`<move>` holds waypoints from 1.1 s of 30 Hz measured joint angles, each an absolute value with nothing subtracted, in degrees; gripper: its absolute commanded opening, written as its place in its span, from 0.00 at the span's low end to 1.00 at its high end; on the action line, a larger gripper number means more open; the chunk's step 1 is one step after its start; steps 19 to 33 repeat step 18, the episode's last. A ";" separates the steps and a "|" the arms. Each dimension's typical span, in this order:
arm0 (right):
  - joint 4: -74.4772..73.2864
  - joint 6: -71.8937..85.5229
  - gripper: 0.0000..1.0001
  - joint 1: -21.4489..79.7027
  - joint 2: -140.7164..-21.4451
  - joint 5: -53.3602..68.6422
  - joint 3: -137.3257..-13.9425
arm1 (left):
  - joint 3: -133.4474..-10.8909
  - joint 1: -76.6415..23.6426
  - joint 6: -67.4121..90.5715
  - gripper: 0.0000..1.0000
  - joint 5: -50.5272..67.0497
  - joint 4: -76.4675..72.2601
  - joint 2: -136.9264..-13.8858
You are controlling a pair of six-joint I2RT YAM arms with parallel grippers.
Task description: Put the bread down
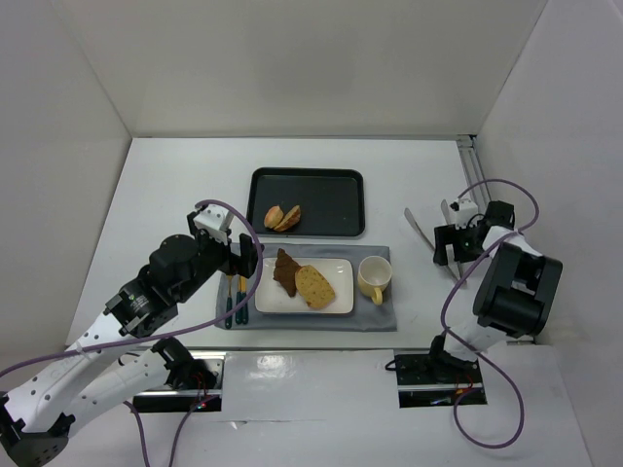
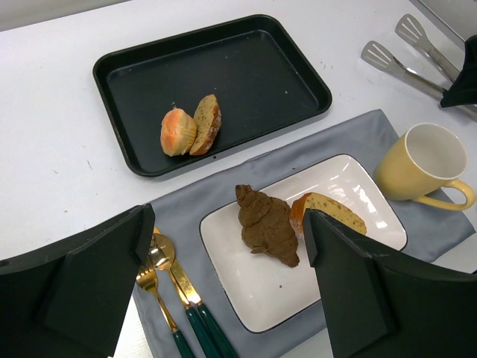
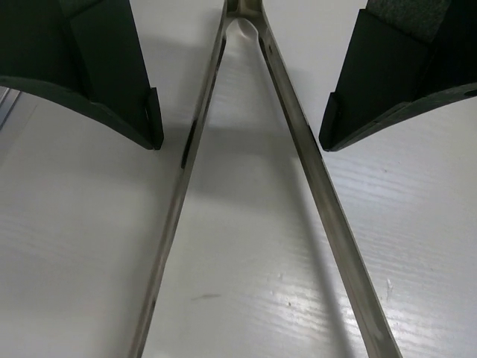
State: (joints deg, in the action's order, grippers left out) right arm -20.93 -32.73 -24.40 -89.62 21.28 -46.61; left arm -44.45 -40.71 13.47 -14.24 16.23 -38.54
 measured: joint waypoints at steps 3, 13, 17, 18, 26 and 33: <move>-23.22 -33.54 1.00 -26.06 -88.49 22.83 -46.61 | -44.45 -40.71 13.47 1.00 -14.24 16.23 -38.54; -32.38 -34.65 1.00 -29.82 -71.99 28.05 -48.71 | -44.45 -40.71 13.47 1.00 -14.09 16.21 -38.54; -30.22 -29.63 1.00 -29.89 -61.04 28.47 -49.67 | -44.45 -40.71 13.47 1.00 -13.41 16.21 -39.00; -29.15 -28.40 1.00 -29.89 -58.33 28.67 -49.54 | -44.45 -40.71 13.47 1.00 -13.19 16.19 -39.24; -29.15 -28.40 1.00 -29.89 -58.33 28.67 -49.54 | -44.45 -40.71 13.47 1.00 -13.19 16.19 -39.24; -29.15 -28.40 1.00 -29.89 -58.33 28.67 -49.54 | -44.45 -40.71 13.47 1.00 -13.19 16.19 -39.24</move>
